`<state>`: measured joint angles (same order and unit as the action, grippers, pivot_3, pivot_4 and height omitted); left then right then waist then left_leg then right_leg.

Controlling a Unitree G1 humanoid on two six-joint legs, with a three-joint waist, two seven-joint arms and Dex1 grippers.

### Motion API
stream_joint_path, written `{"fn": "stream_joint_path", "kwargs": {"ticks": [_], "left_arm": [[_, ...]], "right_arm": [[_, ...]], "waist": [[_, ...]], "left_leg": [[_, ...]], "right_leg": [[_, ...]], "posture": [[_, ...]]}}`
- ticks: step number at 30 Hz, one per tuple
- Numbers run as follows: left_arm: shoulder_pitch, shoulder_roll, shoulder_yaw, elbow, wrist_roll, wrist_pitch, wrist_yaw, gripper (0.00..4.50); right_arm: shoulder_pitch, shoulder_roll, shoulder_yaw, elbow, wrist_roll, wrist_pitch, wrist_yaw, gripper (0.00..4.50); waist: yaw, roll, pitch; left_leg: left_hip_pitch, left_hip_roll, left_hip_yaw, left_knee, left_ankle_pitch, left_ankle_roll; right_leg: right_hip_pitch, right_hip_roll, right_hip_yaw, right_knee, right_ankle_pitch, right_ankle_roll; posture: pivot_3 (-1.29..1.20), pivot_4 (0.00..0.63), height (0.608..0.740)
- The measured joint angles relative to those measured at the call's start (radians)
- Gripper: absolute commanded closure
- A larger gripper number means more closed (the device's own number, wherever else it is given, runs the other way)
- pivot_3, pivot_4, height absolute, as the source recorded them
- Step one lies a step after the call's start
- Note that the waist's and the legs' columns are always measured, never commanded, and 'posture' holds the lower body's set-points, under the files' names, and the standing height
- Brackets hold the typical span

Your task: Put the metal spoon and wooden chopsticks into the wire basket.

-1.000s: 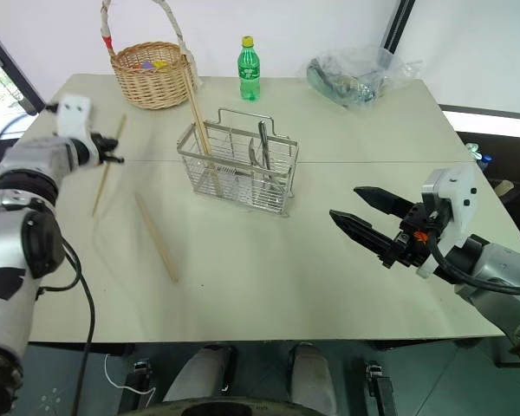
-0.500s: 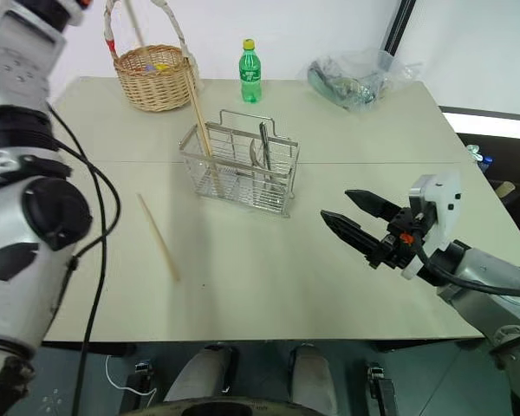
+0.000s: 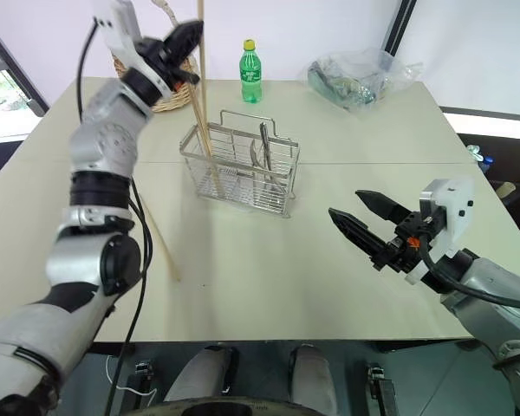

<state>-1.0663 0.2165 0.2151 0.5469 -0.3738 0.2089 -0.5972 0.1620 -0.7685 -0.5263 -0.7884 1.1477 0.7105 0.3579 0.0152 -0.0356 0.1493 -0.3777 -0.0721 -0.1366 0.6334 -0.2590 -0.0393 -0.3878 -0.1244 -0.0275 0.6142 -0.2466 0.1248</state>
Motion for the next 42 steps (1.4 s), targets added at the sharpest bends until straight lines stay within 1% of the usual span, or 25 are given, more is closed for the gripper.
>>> {"fn": "stream_joint_path", "kwargs": {"ticks": [2,5,9,11,14,15,20,24,27,31,34,35,37,39,42], "left_arm": [[0.063,-0.023,-0.025,-0.046,0.014,0.000,0.018,4.44],[0.103,-0.034,-0.040,-0.088,0.016,0.007,0.050,4.44],[0.126,-0.034,-0.040,-0.168,0.009,0.029,0.090,2.82],[0.132,-0.033,-0.039,-0.188,0.000,0.046,0.102,1.79],[0.136,-0.028,-0.035,-0.207,-0.009,0.064,0.117,0.12],[0.136,-0.023,-0.035,-0.209,-0.009,0.070,0.122,0.03],[0.142,0.011,-0.036,-0.233,-0.008,0.106,0.149,0.03],[0.127,0.069,-0.029,-0.299,-0.014,0.201,0.196,0.03],[0.071,0.119,0.016,-0.362,-0.057,0.339,0.259,0.03],[-0.038,0.153,0.111,-0.407,-0.106,0.575,0.433,0.03],[-0.070,0.178,0.164,-0.420,-0.082,0.804,0.608,0.03],[-0.072,0.174,0.195,-0.422,-0.065,0.898,0.676,0.03],[-0.073,0.165,0.245,-0.421,-0.045,1.017,0.759,0.03],[-0.080,0.134,0.327,-0.421,-0.006,1.117,0.860,0.03],[-0.084,0.128,0.391,-0.421,0.049,1.187,0.940,0.03]], "right_arm": [[0.000,-0.001,-0.001,0.000,0.005,0.000,-0.008,1.23],[0.000,-0.006,-0.005,0.000,0.007,0.000,-0.016,1.23],[-0.005,-0.019,-0.008,0.000,0.014,0.000,-0.019,1.23],[-0.007,-0.020,-0.008,0.004,0.014,0.000,-0.019,1.23],[-0.011,-0.024,-0.008,0.008,0.014,0.000,-0.018,1.23],[-0.017,-0.024,-0.007,0.010,0.014,0.000,-0.017,1.23],[-0.039,-0.024,0.014,0.031,0.005,0.000,-0.006,1.23],[-0.068,-0.024,0.044,0.054,-0.016,0.000,0.017,1.23],[-0.092,-0.024,0.074,0.075,-0.046,-0.002,0.043,1.23],[-0.139,-0.021,0.117,0.105,-0.080,-0.013,0.075,1.23],[-0.147,-0.008,0.140,0.125,-0.106,-0.026,0.097,1.23],[-0.147,0.000,0.151,0.128,-0.114,-0.029,0.106,1.23],[-0.147,0.004,0.171,0.128,-0.125,-0.031,0.119,1.23],[-0.158,0.009,0.193,0.130,-0.135,-0.032,0.130,1.23],[-0.176,0.014,0.203,0.146,-0.144,-0.034,0.137,1.23]], "waist": [[-0.001,0.000,0.000],[-0.003,0.000,0.000],[-0.001,0.000,0.000],[0.000,0.000,0.000],[0.000,0.000,0.000],[0.000,0.000,0.000],[-0.002,0.000,0.000],[-0.002,0.000,0.000],[-0.003,0.000,0.000],[-0.003,0.000,0.000],[-0.004,0.001,0.000],[-0.004,0.001,0.000],[-0.004,0.000,0.001],[-0.003,0.000,0.001],[-0.003,-0.001,0.001]], "left_leg": [[0.000,0.000,0.000,0.000,0.000,0.000],[0.000,0.000,0.000,0.000,0.000,0.000],[0.000,0.000,0.000,0.000,0.000,0.000],[0.000,0.000,0.000,0.000,0.000,0.000],[0.000,0.000,0.000,0.000,0.000,0.000],[0.000,0.000,0.000,0.000,0.000,0.000],[0.000,0.000,0.000,-0.001,0.000,0.000],[0.000,0.000,0.000,0.000,0.000,0.000],[0.000,0.000,0.000,0.000,0.000,0.000],[0.001,0.000,-0.001,-0.001,0.000,0.000],[0.002,0.000,0.000,-0.001,0.000,0.000],[0.002,0.000,-0.001,-0.001,0.000,0.000],[0.002,0.000,-0.001,-0.001,0.000,0.000],[0.002,0.000,-0.001,-0.001,0.000,0.000],[0.002,0.000,-0.001,-0.001,0.000,-0.001]], "right_leg": [[0.000,0.000,0.000,0.000,0.000,0.000],[-0.001,0.001,0.000,0.000,0.000,0.000],[0.000,0.001,0.000,0.000,0.000,0.000],[0.000,0.001,0.000,0.000,0.000,0.000],[0.000,0.001,0.000,0.000,0.000,0.000],[0.000,0.001,0.000,0.000,0.000,0.000],[-0.001,0.001,0.000,0.000,0.000,0.000],[-0.001,0.002,0.000,0.000,0.000,0.000],[-0.001,0.002,0.000,0.000,0.000,0.000],[0.000,0.002,0.000,0.000,0.000,0.000],[0.000,0.002,0.000,0.000,-0.001,0.001],[0.000,0.003,0.000,0.001,-0.001,0.001],[-0.001,0.004,0.000,0.001,-0.001,0.001],[0.000,0.004,0.000,0.001,-0.001,0.001],[-0.001,0.004,0.000,0.001,-0.001,0.001]], "posture": [[0.00,0.150,0.674],[0.00,0.150,0.674],[0.00,0.150,0.674],[0.00,0.150,0.674],[0.00,0.150,0.674],[0.00,0.150,0.674],[0.00,0.150,0.674],[0.00,0.150,0.674],[0.00,0.150,0.674],[0.00,0.150,0.674],[0.00,0.150,0.674],[0.00,0.150,0.674],[0.00,0.150,0.674],[0.00,0.150,0.674],[0.00,0.150,0.674]]}}
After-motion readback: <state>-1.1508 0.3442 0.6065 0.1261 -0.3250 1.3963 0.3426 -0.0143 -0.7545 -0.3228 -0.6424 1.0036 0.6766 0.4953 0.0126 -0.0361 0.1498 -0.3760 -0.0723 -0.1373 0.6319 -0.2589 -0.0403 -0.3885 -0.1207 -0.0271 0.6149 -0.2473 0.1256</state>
